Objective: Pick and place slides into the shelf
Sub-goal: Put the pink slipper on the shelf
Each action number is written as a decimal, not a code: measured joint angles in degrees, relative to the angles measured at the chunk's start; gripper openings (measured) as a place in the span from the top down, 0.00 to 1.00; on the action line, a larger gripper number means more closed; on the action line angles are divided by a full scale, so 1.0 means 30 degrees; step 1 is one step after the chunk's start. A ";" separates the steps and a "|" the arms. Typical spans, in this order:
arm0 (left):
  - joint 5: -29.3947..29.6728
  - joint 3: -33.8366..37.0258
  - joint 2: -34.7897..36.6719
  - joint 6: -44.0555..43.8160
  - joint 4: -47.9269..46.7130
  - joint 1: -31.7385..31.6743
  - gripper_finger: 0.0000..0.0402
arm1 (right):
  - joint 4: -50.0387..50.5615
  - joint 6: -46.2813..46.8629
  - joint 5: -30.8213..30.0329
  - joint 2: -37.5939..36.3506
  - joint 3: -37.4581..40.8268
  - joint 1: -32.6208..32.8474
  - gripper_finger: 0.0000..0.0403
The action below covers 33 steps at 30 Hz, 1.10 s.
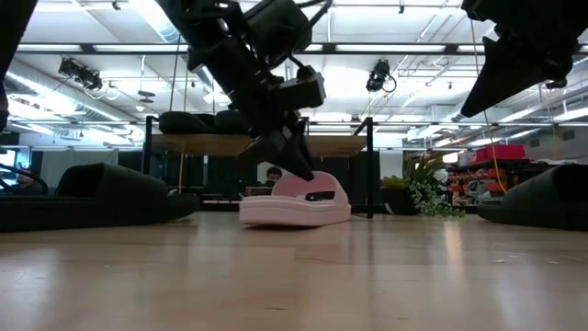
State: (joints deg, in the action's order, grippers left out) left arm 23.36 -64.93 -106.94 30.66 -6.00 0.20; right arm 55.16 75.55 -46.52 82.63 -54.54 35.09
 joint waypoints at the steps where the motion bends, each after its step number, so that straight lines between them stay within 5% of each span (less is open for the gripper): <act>1: -0.0041 0.0000 0.0000 -0.0116 -0.0076 -0.0096 0.79 | 0.0000 0.0000 -0.0005 0.0000 0.0000 0.0000 0.99; 13: -0.0236 0.0015 0.0000 -0.1513 -0.0350 -0.1181 0.76 | -0.0058 -0.0007 0.0000 0.0000 0.0000 -0.0007 0.99; 21: -0.1947 0.0022 0.0014 -0.3162 -0.0627 -0.1648 0.96 | -0.0055 -0.0015 0.0007 0.0000 -0.0001 -0.0007 0.99; 29: -0.1811 0.0020 0.0547 -0.6245 -0.0979 0.0892 0.97 | -0.0062 -0.0015 0.0013 0.0000 -0.0007 -0.0007 0.99; 33: -0.0140 -0.1534 0.0957 -0.7518 -0.3254 0.2608 0.97 | -0.0174 -0.0037 0.0001 0.0000 -0.0007 -0.0007 0.99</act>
State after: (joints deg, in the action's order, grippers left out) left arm 22.94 -69.53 -104.07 8.10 -15.76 8.02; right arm 54.64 75.44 -46.52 82.63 -54.57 35.07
